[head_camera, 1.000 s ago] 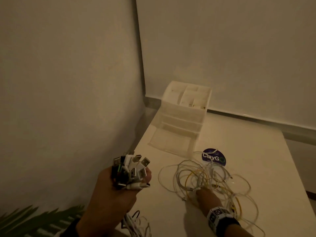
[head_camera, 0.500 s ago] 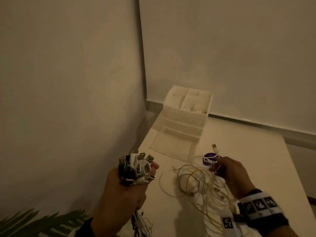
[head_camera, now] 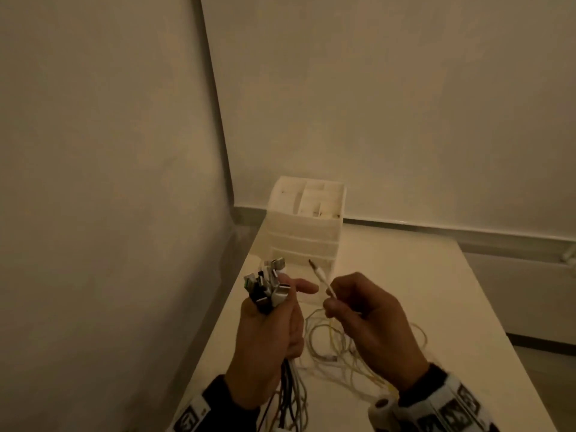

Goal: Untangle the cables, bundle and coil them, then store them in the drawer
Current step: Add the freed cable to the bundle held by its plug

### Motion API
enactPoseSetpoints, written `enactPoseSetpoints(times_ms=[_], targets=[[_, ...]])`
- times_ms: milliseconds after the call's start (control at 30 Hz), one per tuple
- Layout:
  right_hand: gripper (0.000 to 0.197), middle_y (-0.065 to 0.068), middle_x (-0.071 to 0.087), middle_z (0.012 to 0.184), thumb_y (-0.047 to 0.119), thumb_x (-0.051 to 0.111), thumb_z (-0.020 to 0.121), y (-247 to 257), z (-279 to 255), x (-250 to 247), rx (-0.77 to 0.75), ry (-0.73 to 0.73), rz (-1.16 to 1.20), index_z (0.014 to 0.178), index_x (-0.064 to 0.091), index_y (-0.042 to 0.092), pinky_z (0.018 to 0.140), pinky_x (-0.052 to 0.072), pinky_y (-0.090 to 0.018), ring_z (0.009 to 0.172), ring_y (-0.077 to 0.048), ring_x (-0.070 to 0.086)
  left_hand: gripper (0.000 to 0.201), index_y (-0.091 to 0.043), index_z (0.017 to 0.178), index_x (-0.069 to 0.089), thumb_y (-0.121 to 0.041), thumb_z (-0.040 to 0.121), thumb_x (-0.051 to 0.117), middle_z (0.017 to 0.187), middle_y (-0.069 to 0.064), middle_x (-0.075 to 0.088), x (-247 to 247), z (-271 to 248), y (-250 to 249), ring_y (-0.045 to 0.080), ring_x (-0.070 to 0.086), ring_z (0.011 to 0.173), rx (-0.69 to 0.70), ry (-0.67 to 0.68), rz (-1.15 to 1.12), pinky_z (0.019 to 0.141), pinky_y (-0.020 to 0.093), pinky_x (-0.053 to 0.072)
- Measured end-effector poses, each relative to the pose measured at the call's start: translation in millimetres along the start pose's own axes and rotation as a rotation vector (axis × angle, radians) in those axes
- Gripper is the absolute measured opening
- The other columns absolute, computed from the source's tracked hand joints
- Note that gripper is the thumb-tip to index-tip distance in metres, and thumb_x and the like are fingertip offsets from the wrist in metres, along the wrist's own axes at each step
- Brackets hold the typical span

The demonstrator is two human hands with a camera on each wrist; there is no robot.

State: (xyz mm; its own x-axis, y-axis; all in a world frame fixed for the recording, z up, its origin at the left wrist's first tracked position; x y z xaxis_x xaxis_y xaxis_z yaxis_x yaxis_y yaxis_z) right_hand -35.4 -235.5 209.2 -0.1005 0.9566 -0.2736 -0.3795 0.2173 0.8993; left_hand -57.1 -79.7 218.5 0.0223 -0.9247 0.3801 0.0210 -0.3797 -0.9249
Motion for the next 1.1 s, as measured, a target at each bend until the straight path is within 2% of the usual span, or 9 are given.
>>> enactPoseSetpoints(times_ms=[100,233,400,633,733,833,900,1000,1100], targets=[[0.008,0.005,0.069,0.075,0.016,0.066,0.086,-10,-14,25,0.073,-0.089,-0.010,0.093,0.063,0.019,0.064,0.051,-0.023,0.071,-0.010,0.069,0.039,-0.011,0.096,0.070,-0.044,0.077,0.058,0.064,0.009,0.036,-1,-7,9,0.012,0.018,0.043,-0.055,-0.015,0.006,0.042,0.019,0.017],[0.011,0.012,0.070,0.073,0.019,0.060,0.091,-3,-21,32,0.022,-0.136,-0.110,0.097,0.069,0.023,0.065,0.049,-0.014,0.073,-0.006,0.067,0.023,-0.014,0.071,0.065,-0.034,0.081,0.064,0.053,0.004,0.030,-3,-9,16,0.010,0.019,0.039,-0.084,-0.108,-0.023,0.041,0.019,0.017],[0.013,0.017,0.072,0.082,0.026,0.063,0.086,11,-31,44,0.003,-0.212,-0.094,0.096,0.071,0.026,0.068,0.053,-0.014,0.078,0.000,0.069,0.023,-0.016,0.064,0.061,-0.024,0.083,0.070,0.047,0.002,0.029,-10,-9,19,0.011,0.021,0.036,-0.103,-0.070,0.011,0.039,0.019,0.021],[0.021,0.016,0.066,0.067,0.019,0.073,0.080,5,-40,54,-0.013,-0.263,-0.305,0.077,0.065,0.038,0.056,0.050,-0.015,0.063,-0.002,0.064,0.021,-0.007,0.072,0.064,-0.024,0.079,0.075,0.048,0.004,0.034,-12,-6,23,0.012,0.027,0.036,-0.142,-0.094,0.057,0.040,0.020,0.024],[0.024,0.013,0.065,0.066,0.012,0.074,0.079,2,-40,60,0.004,-0.218,-0.314,0.073,0.065,0.034,0.056,0.047,-0.013,0.064,-0.004,0.063,0.025,0.000,0.079,0.070,-0.024,0.077,0.076,0.054,0.012,0.053,-10,-3,25,0.021,0.044,0.043,-0.101,-0.109,0.107,0.041,0.024,0.036],[0.020,0.017,0.062,0.079,0.013,0.075,0.077,1,-38,61,-0.082,-0.172,-0.380,0.076,0.066,0.031,0.057,0.049,-0.018,0.065,-0.004,0.061,0.018,-0.003,0.081,0.073,-0.021,0.081,0.072,0.072,0.016,0.072,-6,-1,22,0.029,0.070,0.066,-0.064,-0.088,0.127,0.061,0.040,0.058],[0.012,0.020,0.061,0.083,0.022,0.071,0.078,-1,-37,58,-0.114,-0.165,-0.384,0.081,0.068,0.034,0.055,0.047,-0.012,0.062,-0.002,0.060,0.021,-0.005,0.074,0.071,-0.020,0.087,0.065,0.068,0.010,0.072,-5,2,19,0.020,0.070,0.061,-0.026,-0.092,0.152,0.059,0.036,0.059],[0.013,0.018,0.065,0.074,0.025,0.071,0.080,-8,-40,53,-0.090,-0.194,-0.339,0.089,0.071,0.035,0.056,0.042,-0.004,0.060,0.002,0.060,0.031,-0.016,0.059,0.066,-0.026,0.087,0.060,0.057,0.002,0.064,-9,7,10,0.011,0.057,0.049,0.037,-0.138,0.150,0.051,0.025,0.049],[0.012,0.019,0.066,0.066,0.027,0.063,0.088,-21,-44,52,-0.017,-0.129,-0.181,0.094,0.074,0.028,0.058,0.042,-0.004,0.059,0.002,0.063,0.030,-0.021,0.055,0.064,-0.036,0.080,0.056,0.061,0.006,0.062,-13,13,3,0.019,0.059,0.061,0.124,-0.120,0.103,0.065,0.035,0.053]])
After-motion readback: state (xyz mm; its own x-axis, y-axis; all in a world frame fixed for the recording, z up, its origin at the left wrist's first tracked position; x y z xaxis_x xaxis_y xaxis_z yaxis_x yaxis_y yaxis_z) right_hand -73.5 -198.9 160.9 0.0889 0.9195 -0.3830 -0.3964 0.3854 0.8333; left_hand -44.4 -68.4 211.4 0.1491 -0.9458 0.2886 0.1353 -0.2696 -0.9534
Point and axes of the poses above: each hand's wrist, its own z-axis towards the middle knuckle, its own x-axis out of the palm, y = z × x, the point moved 1 cm from there along z, towards the middle knuckle
